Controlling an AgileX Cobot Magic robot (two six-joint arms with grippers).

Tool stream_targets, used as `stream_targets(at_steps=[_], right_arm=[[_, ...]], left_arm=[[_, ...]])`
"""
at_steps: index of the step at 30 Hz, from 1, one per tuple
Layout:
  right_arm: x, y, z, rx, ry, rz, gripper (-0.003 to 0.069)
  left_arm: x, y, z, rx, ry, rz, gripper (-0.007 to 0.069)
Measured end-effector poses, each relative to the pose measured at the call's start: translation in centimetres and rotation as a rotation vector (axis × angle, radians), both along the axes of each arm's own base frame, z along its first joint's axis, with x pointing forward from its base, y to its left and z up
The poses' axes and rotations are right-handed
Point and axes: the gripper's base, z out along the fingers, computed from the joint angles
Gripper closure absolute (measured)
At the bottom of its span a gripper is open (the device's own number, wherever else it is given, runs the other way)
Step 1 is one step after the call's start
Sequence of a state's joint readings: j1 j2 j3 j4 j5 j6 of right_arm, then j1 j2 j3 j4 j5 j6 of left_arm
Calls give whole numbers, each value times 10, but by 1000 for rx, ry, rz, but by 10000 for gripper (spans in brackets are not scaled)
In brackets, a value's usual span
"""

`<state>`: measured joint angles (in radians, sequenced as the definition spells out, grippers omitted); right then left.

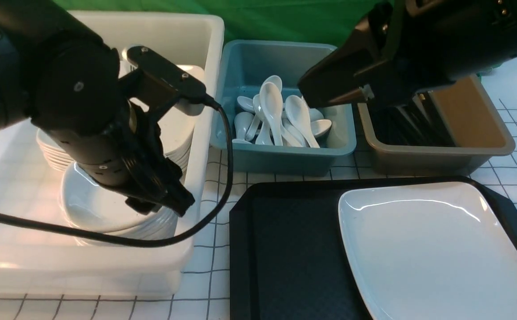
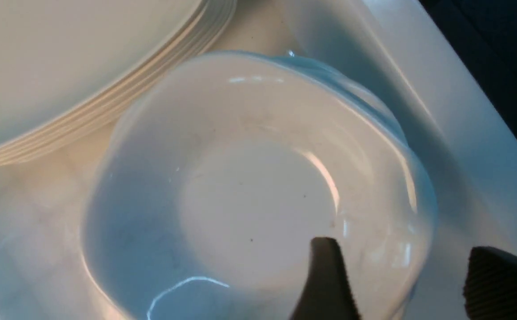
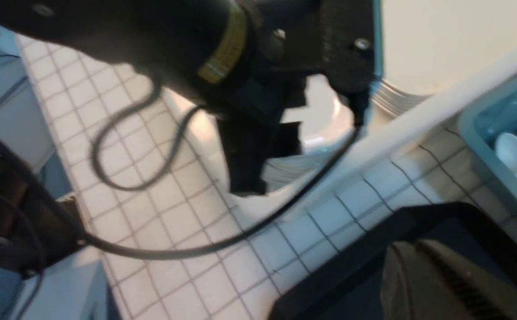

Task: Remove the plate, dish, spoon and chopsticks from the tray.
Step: Use the left arm to put the small plate into the large storage box on the left, then use the left arm to grab a plate from the dinner plate

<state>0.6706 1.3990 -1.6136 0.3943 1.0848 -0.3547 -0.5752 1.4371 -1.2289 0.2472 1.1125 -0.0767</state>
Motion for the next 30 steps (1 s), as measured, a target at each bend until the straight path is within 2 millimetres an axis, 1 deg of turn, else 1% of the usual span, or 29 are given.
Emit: stream_targets(at_steps=[1, 3, 4, 5, 7, 8, 10, 12, 13, 14, 15, 16, 18, 19, 21, 23, 25, 27, 30], right_arm=[[1, -2, -1, -26, -10, -19, 658], [4, -10, -4, -101, -23, -80, 658], [6, -14, -5, -141, -37, -105, 658], [8, -22, -6, -200, -55, -155, 658], [11, -35, -6, -274, -72, -234, 658], [13, -44, -4, -306, -88, -284, 658], [16, -64, -1, -338, -119, -371, 658], [16, -85, 1, -346, -123, -455, 658], [15, -98, 1, -352, -121, -499, 658], [14, -110, 0, -360, -115, -541, 658], [14, -114, -1, -362, -110, -558, 658], [11, -132, -6, -378, -92, -623, 658], [7, -142, -12, -392, -73, -657, 658], [2, -157, -22, -410, -39, -708, 658], [-1, -165, -30, -422, -17, -737, 658], [-5, -173, -37, -429, -2, -762, 658], [-8, -174, -41, -423, 9, -767, 658], [-10, -173, -42, -403, 17, -755, 658], [-10, -169, -42, -363, 31, -719, 658]], left_arm=[[-1, 0, 3, -7, 10, 10, 152], [-3, -4, 21, -76, 6, 27, 93], [-4, -6, 27, -111, 5, 28, 85], [-5, -10, 37, -167, -3, 26, 82], [-9, -21, 53, -272, -23, 3, 108], [-11, -29, 61, -323, -39, -21, 148], [-14, -49, 70, -388, -58, -78, 271], [-14, -71, 70, -419, -52, -131, 456], [-11, -85, 66, -426, -37, -153, 525], [-8, -99, 59, -435, -12, -168, 567], [-6, -104, 54, -431, 2, -171, 573], [4, -125, 40, -447, 55, -176, 603], [12, -138, 31, -464, 81, -175, 611], [25, -154, 15, -467, 115, -170, 610], [39, -168, -5, -448, 137, -166, 599], [54, -181, -25, -422, 152, -161, 564], [66, -190, -41, -392, 151, -162, 512], [77, -198, -63, -351, 150, -155, 425], [91, -203, -86, -295, 125, -120, 298]])
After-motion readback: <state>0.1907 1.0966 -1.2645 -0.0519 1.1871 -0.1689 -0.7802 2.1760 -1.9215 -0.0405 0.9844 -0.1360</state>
